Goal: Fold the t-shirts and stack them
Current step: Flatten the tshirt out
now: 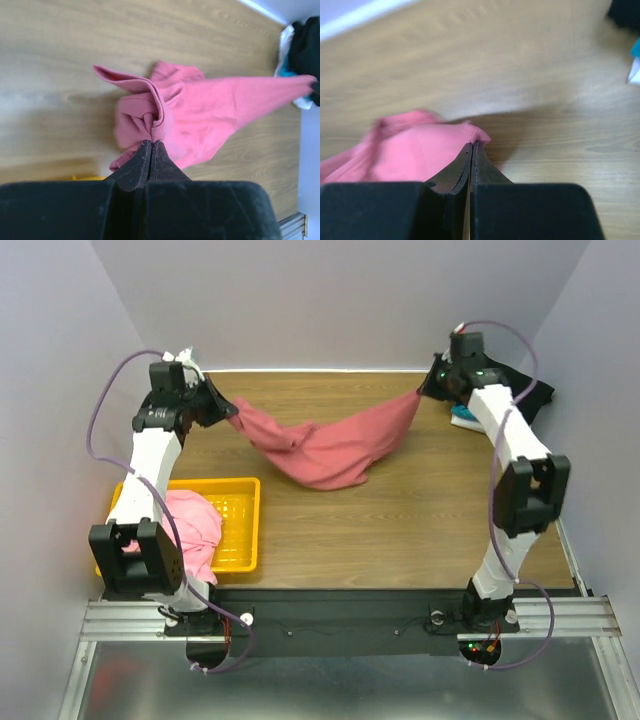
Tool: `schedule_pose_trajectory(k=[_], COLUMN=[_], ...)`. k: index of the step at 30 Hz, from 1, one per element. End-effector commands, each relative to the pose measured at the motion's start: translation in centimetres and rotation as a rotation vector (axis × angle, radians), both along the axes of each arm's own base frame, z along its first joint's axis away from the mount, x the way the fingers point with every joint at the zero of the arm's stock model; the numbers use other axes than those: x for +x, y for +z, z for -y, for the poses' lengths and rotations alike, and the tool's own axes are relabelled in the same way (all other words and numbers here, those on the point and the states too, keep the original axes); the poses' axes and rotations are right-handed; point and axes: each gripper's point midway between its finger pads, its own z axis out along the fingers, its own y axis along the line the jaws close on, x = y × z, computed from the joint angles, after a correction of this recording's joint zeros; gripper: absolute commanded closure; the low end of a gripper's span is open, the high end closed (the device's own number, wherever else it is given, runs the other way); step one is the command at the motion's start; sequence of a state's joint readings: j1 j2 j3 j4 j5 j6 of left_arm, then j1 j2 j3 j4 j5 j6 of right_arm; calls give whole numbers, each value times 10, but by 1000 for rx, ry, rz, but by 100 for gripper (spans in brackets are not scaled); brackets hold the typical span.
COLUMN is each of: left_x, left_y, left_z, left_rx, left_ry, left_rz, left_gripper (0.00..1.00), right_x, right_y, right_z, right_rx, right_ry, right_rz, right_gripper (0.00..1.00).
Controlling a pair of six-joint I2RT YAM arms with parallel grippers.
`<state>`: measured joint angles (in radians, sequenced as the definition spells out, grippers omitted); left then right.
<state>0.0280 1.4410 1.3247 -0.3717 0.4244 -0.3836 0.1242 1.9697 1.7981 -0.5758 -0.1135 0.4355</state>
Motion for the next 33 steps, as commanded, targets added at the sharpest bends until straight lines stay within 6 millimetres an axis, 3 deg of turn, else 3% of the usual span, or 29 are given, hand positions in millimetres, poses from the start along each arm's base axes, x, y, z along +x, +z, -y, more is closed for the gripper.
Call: schedule_pose_trajectory(k=[1,2,4,5,7,8,10,11,12,13,15,17,18,19,20,22,23,24,25,26,27,28,30,33], left_x=[31,36,42,45,48,50,44,42,34,31,33,40,49,57,60,71,67,72,73,80,79,85,82,92], left_y=[78,95,103,104,93,80,32,12,-12,-20,-19,-7,15,8,26,9,7,18,0,-5,5,-19,-32,-52], left_z=[4,2,2,0,-8,-14,-29,-44,-49,-52,-47,-15,3,18,55,91,124,140,168,170,194,207,229,241], left_rx=[-15,-17,-39,-47,-64,-64,-52,-6,17,46,67,125,143,185,188,197,181,173,193,204,203,228,251,291], left_ry=[-28,-24,-20,-11,43,81,190,273,303,326,322,233,193,141,60,-38,-121,-154,-219,-226,-270,-301,-341,-335], left_rz=[212,253,270,279,246,213,61,7,-65,-80,-64,-15,40,38,88,68,71,103,85,83,115,82,62,40], left_gripper=[100,100,100,100,95,81,50,22,9,1,1,1,1,1,1,1,1,1,1,1,1,1,1,1], right_x=[-20,-30,-42,-54,-68,-76,-99,-107,-114,-128,-146,-170,-178,-184,-194,-201,-203,-205,-207,-208,-209,-210,-212,-211], right_y=[122,145,171,196,216,227,234,229,219,191,157,101,81,67,43,25,17,6,1,-4,-11,-14,-18,-18], right_z=[-6,-4,1,8,15,20,22,19,17,16,11,10,12,13,15,16,16,16,16,17,17,17,14,13], right_rx=[42,50,44,29,6,-14,-22,-19,-17,-11,11,22,18,14,4,0,-1,-2,-1,-1,-1,4,19,32], right_ry=[28,19,8,-15,-31,-36,-17,9,27,43,76,80,78,76,70,71,74,72,68,65,61,57,59,56], right_rz=[264,309,366,424,475,505,529,519,496,441,356,229,181,151,92,42,22,-9,-24,-36,-59,-68,-84,-88], right_gripper=[100,100,99,100,100,100,100,100,100,100,100,100,100,100,100,100,100,100,99,100,100,100,100,100])
